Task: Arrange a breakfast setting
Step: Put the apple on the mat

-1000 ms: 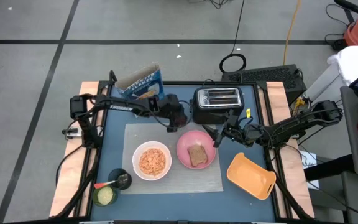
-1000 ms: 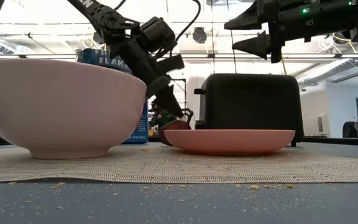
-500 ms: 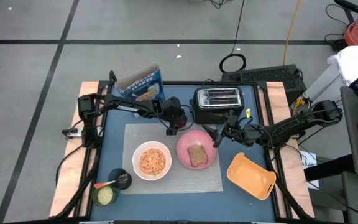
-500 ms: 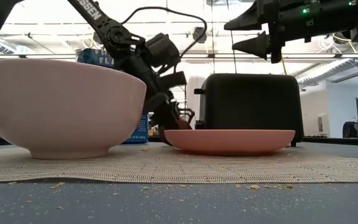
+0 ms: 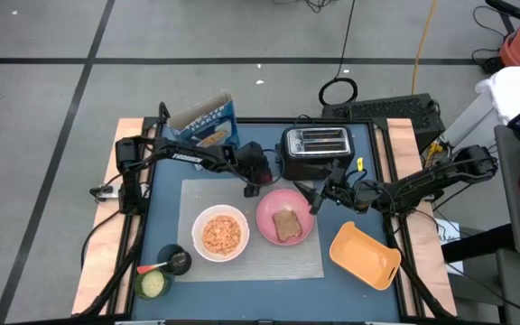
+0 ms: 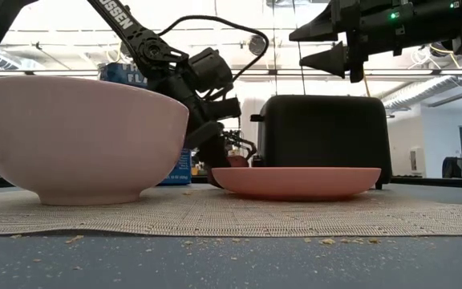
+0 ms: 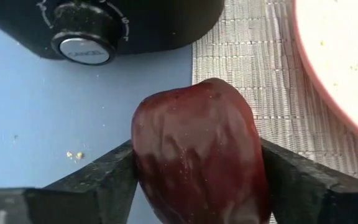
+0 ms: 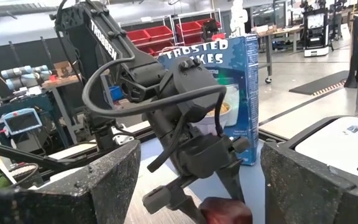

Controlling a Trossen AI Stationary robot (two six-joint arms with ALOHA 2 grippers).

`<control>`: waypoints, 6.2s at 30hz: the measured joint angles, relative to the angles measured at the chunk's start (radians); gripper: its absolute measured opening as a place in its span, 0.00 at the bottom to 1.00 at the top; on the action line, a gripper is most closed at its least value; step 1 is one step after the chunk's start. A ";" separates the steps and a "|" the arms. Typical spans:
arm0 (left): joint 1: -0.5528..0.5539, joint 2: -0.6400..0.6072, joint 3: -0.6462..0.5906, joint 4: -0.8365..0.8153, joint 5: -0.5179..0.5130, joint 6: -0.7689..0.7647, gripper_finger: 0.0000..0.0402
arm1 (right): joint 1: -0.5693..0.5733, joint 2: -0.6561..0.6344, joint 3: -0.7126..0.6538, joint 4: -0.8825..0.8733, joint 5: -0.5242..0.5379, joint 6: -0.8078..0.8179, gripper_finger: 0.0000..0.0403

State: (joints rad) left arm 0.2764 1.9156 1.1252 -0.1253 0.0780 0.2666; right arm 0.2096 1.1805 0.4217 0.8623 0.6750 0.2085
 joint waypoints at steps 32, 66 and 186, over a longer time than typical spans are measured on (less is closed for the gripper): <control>-0.213 -0.292 -0.143 0.330 -0.241 -0.434 0.65 | -0.101 0.000 0.084 -0.054 -0.432 0.103 0.79; -0.340 -0.313 -0.444 1.023 -0.263 -0.287 0.72 | -0.243 0.213 0.275 -0.223 -0.658 0.060 0.79; -0.298 -0.157 -0.187 0.546 -0.139 -0.374 0.58 | -0.241 0.219 0.294 -0.680 -0.778 -0.221 0.58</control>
State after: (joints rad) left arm -0.0216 1.7588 0.9386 0.4203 -0.0608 -0.1074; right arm -0.0315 1.3994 0.7162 0.1821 -0.1032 -0.0124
